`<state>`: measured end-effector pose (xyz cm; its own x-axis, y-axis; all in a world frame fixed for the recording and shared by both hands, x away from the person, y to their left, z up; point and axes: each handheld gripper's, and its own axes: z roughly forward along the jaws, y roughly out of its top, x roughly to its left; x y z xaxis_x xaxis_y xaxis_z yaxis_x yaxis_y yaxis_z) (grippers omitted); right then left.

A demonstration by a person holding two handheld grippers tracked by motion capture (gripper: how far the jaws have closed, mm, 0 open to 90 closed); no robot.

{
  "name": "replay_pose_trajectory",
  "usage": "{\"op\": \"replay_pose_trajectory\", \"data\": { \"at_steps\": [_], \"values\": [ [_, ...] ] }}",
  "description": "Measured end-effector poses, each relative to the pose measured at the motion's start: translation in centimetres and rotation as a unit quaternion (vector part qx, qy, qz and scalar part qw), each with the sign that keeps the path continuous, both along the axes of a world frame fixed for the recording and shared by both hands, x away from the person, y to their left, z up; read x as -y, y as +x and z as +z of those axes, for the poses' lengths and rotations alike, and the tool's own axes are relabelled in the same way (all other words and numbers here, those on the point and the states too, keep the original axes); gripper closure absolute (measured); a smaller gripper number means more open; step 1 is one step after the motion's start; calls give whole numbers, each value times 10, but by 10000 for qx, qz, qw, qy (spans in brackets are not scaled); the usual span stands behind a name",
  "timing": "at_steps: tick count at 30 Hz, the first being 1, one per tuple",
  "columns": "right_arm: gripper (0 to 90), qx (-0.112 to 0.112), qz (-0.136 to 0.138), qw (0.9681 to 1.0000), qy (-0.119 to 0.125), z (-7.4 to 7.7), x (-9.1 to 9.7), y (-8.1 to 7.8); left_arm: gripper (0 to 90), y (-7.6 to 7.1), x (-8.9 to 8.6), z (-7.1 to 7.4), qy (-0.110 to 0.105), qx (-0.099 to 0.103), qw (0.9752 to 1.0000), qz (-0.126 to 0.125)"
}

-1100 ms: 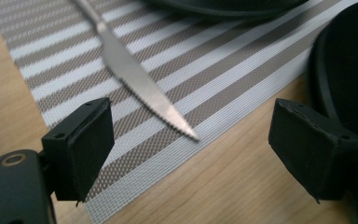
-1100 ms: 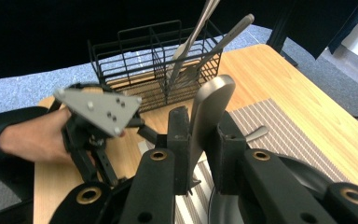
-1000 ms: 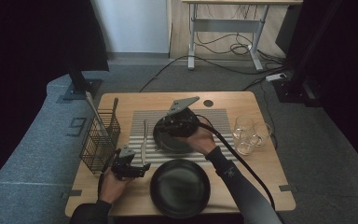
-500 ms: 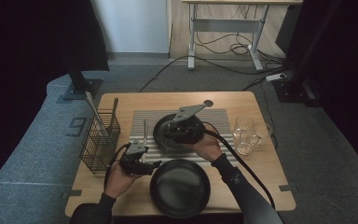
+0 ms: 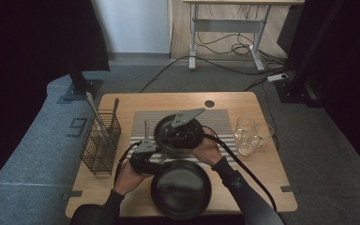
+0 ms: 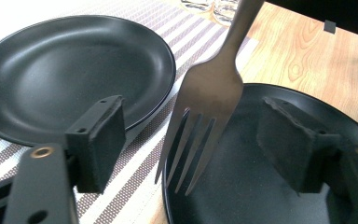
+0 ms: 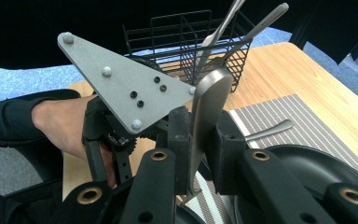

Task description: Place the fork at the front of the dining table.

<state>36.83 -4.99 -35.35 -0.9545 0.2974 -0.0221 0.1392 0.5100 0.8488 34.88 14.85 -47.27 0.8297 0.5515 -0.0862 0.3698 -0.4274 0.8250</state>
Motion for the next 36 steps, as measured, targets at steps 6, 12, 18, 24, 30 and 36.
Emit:
{"op": "replay_pose_trajectory", "data": {
  "at_steps": [6, 12, 18, 24, 30, 36],
  "values": [
    [798, -18, 97, 9999, 35, -2, -3, 0, 405, -2, -1, 2, -90, 15, 9999, -84],
    [799, -24, 160, 9998, 94, -1, -3, -1, 508, -2, -3, 2, -179, -23, 9997, -160],
    [799, -17, 170, 9998, 96, -1, -2, -1, 615, -3, -4, 3, -209, -10, 9995, -227],
    [801, -5, 143, 9999, 66, 0, 0, 0, 633, -4, -7, 4, -191, 37, 9996, -197],
    [809, 23, 38, 10000, 16, 1, 3, 4, 650, -4, -13, 5, -249, 19, 9996, -121],
    [841, -58, 5, 10000, 22, 0, 5, 6, 721, -3, -18, 4, -383, -85, 9992, -66]
  ]
}}
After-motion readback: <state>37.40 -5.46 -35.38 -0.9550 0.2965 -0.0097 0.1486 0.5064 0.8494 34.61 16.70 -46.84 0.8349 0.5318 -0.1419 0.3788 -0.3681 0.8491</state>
